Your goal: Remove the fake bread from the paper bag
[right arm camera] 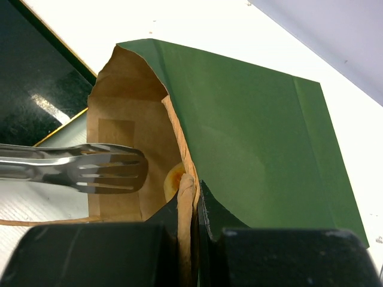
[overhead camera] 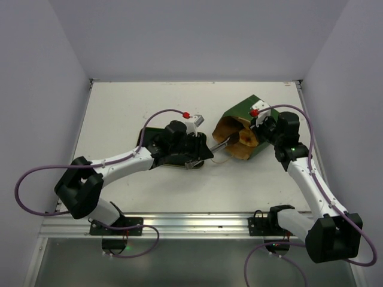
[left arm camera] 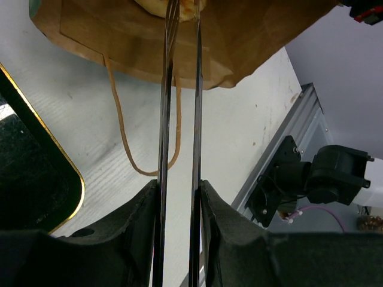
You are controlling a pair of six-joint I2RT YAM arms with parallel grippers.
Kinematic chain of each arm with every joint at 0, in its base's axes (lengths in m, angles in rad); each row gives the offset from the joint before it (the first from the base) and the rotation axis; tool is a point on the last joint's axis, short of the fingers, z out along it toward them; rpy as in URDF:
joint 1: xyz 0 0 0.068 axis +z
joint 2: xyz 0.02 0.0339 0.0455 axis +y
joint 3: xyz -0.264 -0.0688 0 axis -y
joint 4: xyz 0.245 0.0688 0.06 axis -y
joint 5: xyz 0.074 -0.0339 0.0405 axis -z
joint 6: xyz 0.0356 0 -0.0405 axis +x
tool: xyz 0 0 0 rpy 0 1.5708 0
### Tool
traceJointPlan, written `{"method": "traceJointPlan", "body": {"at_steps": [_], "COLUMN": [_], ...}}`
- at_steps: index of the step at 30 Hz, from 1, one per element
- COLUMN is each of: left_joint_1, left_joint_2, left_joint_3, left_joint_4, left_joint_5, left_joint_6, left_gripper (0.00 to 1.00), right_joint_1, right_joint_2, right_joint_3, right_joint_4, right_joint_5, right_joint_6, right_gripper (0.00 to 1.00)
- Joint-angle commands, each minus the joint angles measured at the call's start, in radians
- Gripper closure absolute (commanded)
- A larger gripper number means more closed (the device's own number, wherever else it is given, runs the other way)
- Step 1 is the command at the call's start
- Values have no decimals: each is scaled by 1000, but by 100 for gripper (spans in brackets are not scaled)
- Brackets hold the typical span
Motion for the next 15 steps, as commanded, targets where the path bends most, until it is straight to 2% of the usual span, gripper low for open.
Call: {"method": "traceJointPlan", "body": {"at_steps": [1, 15], "left_joint_1": [-8, -6], "left_joint_2": [49, 161], "left_joint_3": [74, 160], "left_joint_4": [69, 69], "left_joint_5": [-29, -73], "left_joint_6": [-14, -23], "left_gripper": [64, 60], "right_joint_1": [-4, -4], "right_joint_2": [-20, -18], "right_joint_3": [-1, -4], "right_joint_4": [37, 41], "right_joint_5": [-37, -44], "right_joint_6": [-10, -6], "right_gripper": [100, 100]}}
